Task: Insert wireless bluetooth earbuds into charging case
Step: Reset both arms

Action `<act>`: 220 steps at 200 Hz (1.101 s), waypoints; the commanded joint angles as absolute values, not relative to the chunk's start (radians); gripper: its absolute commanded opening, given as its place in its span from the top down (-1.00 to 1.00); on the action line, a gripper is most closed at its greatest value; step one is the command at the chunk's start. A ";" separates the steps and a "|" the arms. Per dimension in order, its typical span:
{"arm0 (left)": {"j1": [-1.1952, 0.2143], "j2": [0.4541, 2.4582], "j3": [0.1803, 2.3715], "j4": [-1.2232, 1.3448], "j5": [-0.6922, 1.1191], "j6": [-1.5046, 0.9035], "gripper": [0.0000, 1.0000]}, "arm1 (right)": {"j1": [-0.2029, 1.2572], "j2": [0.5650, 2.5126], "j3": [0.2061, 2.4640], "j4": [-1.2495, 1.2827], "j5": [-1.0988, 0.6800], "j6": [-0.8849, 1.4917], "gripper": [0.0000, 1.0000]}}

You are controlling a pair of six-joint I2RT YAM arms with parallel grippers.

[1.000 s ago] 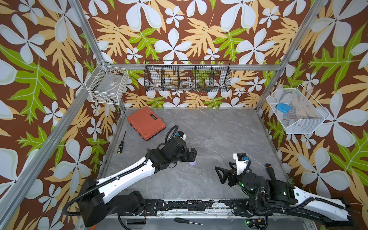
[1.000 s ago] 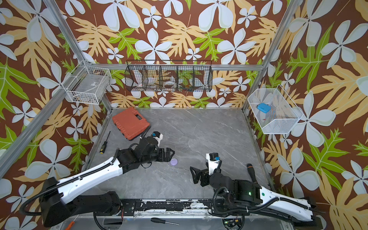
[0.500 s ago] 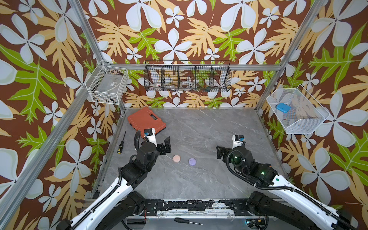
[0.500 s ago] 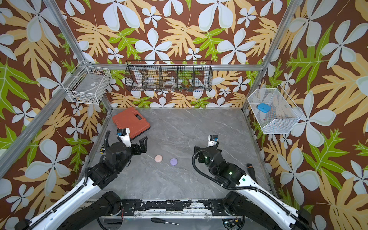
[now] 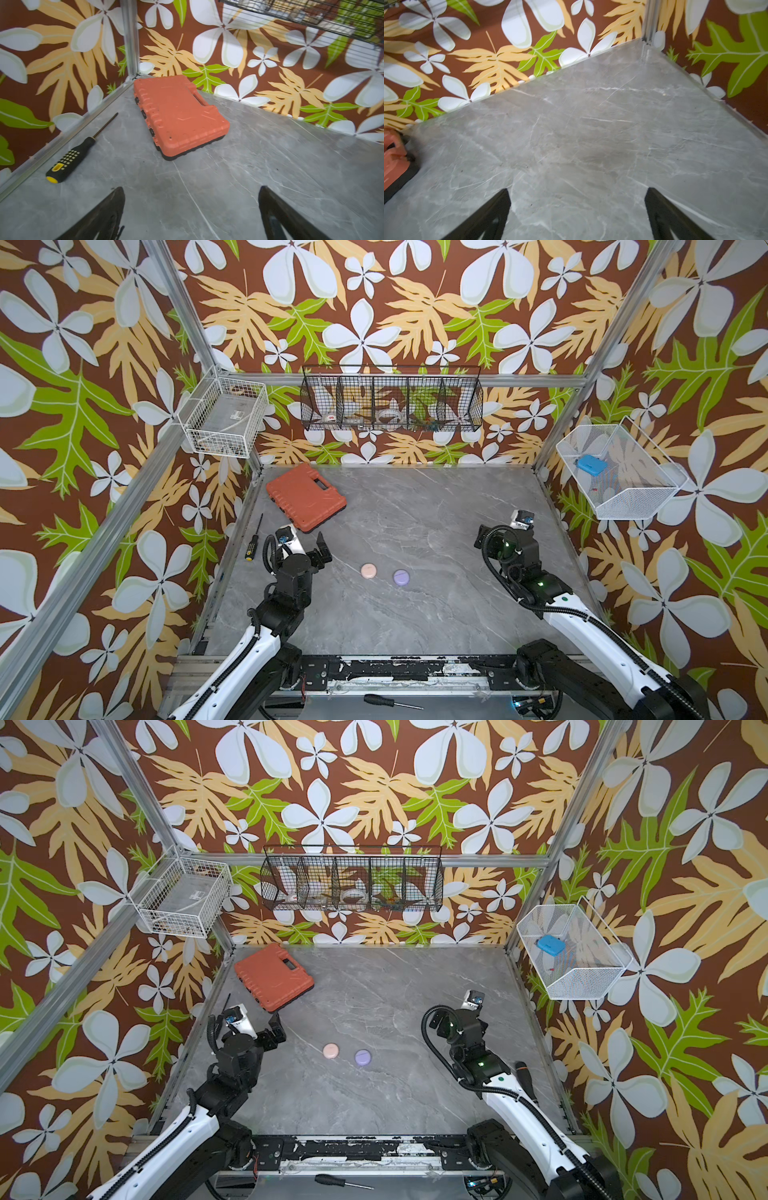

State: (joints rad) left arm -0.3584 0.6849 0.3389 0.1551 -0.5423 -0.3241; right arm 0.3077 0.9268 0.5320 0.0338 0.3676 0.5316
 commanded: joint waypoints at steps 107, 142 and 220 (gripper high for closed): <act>-0.152 0.945 0.169 0.713 -0.390 -0.132 -1.00 | 0.204 0.961 0.378 0.368 0.577 0.323 -0.99; -0.145 1.060 0.149 0.885 -0.337 -0.133 -1.00 | 0.204 0.946 0.356 0.395 0.580 0.321 -0.99; -0.112 1.205 0.163 1.070 -0.281 -0.065 -1.00 | 0.204 0.935 0.324 0.459 0.572 0.296 -0.99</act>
